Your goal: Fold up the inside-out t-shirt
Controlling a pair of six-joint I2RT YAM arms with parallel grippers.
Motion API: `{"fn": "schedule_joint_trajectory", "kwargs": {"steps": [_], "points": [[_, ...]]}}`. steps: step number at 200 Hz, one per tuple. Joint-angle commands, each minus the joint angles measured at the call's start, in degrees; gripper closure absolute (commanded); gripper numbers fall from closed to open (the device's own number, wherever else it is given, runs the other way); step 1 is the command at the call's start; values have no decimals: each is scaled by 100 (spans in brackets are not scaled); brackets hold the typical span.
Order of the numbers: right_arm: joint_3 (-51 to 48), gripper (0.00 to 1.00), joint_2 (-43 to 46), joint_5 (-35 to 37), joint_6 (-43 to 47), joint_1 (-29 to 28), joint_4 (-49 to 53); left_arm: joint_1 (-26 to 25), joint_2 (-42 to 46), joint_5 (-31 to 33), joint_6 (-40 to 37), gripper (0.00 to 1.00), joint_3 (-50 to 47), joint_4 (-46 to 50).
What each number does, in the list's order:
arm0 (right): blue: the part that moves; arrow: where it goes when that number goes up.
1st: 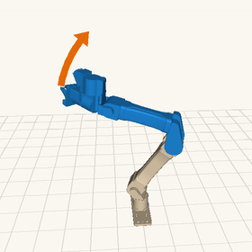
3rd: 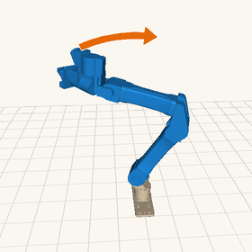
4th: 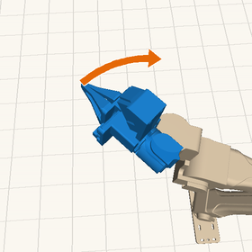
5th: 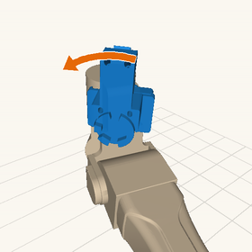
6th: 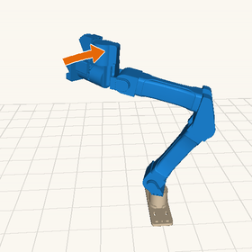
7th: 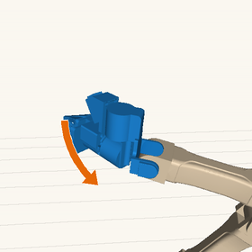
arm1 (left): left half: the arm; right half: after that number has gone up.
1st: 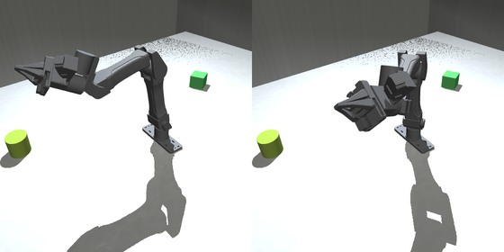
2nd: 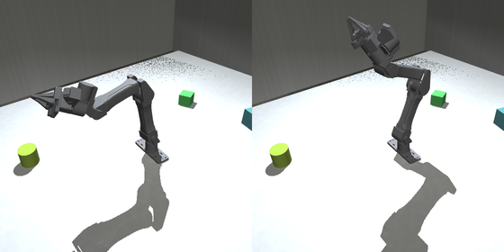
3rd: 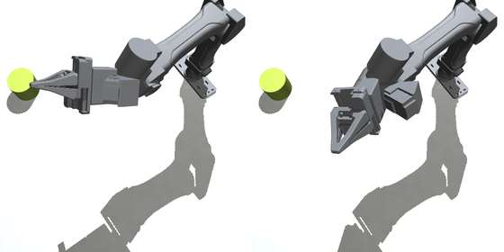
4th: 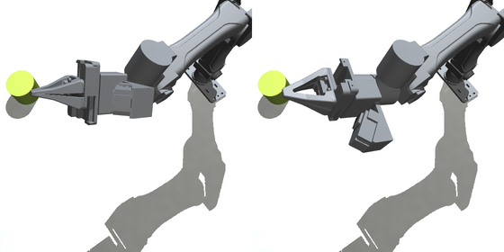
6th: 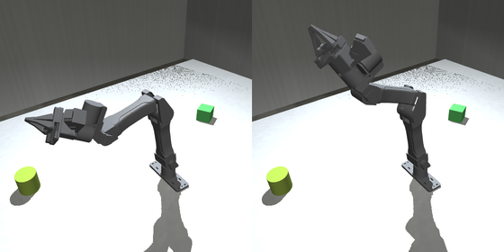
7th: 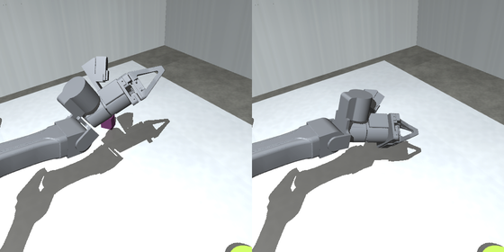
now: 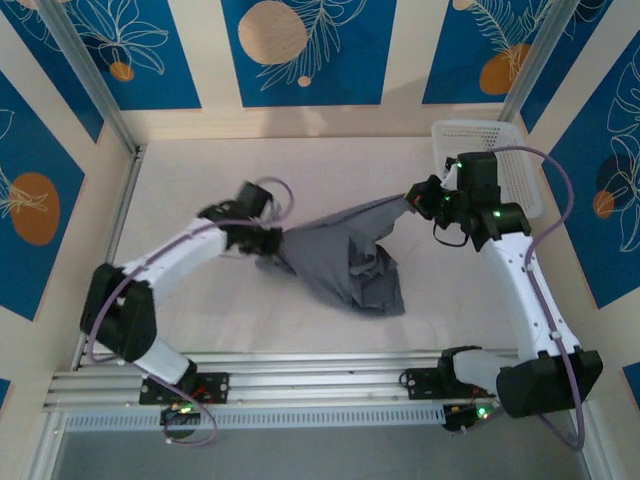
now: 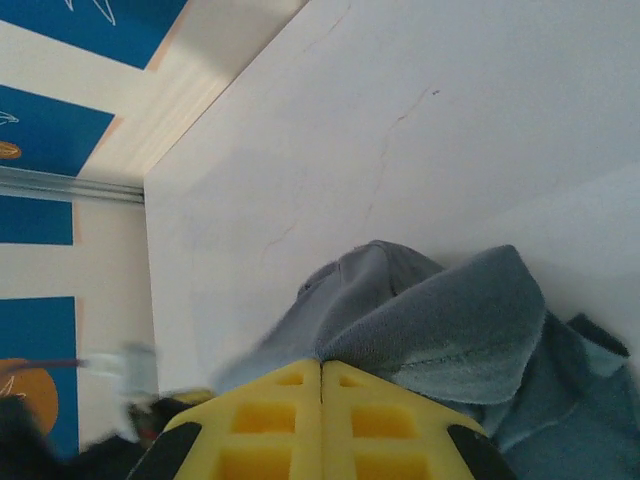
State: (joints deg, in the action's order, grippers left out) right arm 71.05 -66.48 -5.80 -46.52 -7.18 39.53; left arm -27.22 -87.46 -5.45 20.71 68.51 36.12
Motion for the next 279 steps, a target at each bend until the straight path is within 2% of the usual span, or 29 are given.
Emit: {"fn": "schedule_joint_trajectory", "kwargs": {"steps": [1, 37, 69, 104, 129, 158, 184, 188, 198, 205, 218, 234, 252, 267, 279], "points": [[-165, 100, 174, -232, 69, -37, 385, 505, 355, 96, -464, 100, 824, 620], [-209, 100, 546, -707, 19, -164, 487, 843, 384, 60, -708, 100, 1894, 1027], [455, 100, 1048, -1206, 11, -294, 187, 934, 764, -270, -830, 100, 2849, 1057], [838, 100, 1696, -723, 31, -463, -363, 932, 1060, 383, -1008, 100, 3868, 1050], [837, 100, 1473, -707, 40, -569, -36, 930, 543, 174, -1157, 100, 4275, 1148], [519, 100, 940, -467, -208, -838, 337, 925, -305, -669, -1152, 100, 3913, 521], [72, 100, 321, -302, -684, -1393, 231, 898, -1301, -894, -1157, 100, 3740, 96], [-53, 100, 231, -289, -788, -1500, 126, 897, -1438, -904, -1144, 95, 3716, 45], [-354, 100, -17, -299, -1033, -1746, -200, 898, -1704, -1029, -1086, 72, 3630, -107], [-513, 100, -171, -287, -1212, -1893, -358, 897, -1756, -1155, -1008, 59, 3544, -213], [-719, 100, -508, -269, -1535, -2063, -551, 886, -1564, -1396, -777, 44, 3177, -559], [-757, 100, -900, -268, -1844, -2129, -587, 810, -1065, -1694, -457, 35, 2499, -957], [-668, 100, -1218, -261, -1999, -2130, -569, 582, -419, -2196, -371, 33, 1567, -1278], [-603, 100, -1321, -146, -2068, -2117, -521, 206, 133, -2593, -477, 31, 554, -1780], [-583, 100, -1343, -97, -2105, -2079, -523, -229, 473, -2619, -778, 25, -176, -2122]]}}
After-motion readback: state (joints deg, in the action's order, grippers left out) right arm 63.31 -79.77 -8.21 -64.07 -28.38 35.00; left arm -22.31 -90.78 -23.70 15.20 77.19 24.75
